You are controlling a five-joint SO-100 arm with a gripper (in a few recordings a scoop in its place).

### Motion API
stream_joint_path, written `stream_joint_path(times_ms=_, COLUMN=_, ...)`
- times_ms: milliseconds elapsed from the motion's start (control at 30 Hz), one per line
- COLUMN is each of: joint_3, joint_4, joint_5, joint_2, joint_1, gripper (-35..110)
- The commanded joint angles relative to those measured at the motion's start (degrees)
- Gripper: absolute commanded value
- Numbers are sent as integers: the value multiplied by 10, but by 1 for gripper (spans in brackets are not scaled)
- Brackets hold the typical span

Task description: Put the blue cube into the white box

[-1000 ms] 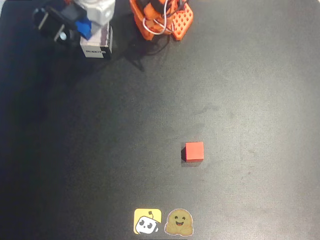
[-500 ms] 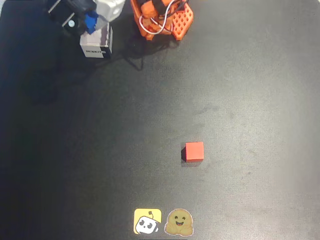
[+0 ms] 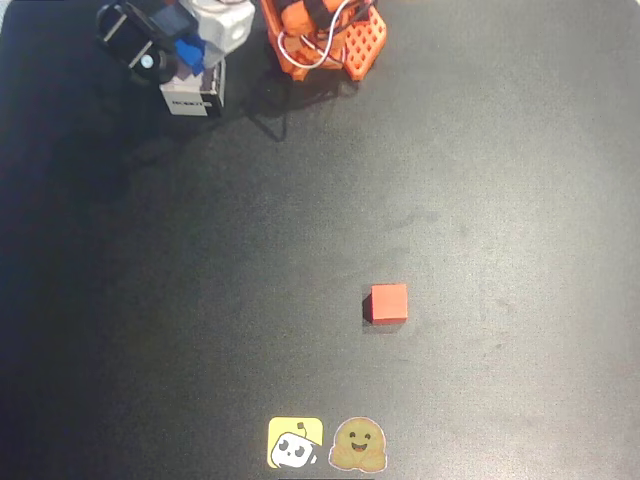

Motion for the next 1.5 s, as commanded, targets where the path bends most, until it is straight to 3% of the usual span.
stream_joint_path(times_ms=0, joint_3=9, joint_4=-11, joint_5=5, joint_2=22, joint_1=3, gripper=6)
stream_joint_path(times_ms=533, joint_3=9, joint_4=-35, joint_5=-47, joint_2=44, joint_1=4, gripper=21)
stream_joint_path(times_ms=700, joint_3=20, joint_4=-40, joint_5=-46, joint_2=44, joint_1=34, gripper=1)
stream_joint_path(times_ms=900, joint_3=-21, joint_4=-83, joint_5=-50, joint_2=-24, joint_1=17, gripper=0)
stream_joint_path(times_ms=1233, joint_3=-61, joint_4=-108, joint_5=31, joint_2=-87, joint_1=-157, gripper=0)
stream_joint_path(times_ms=1467, joint_3=-104, joint_4=-62, joint_5=112, joint_2=-87, joint_1=-316, gripper=0)
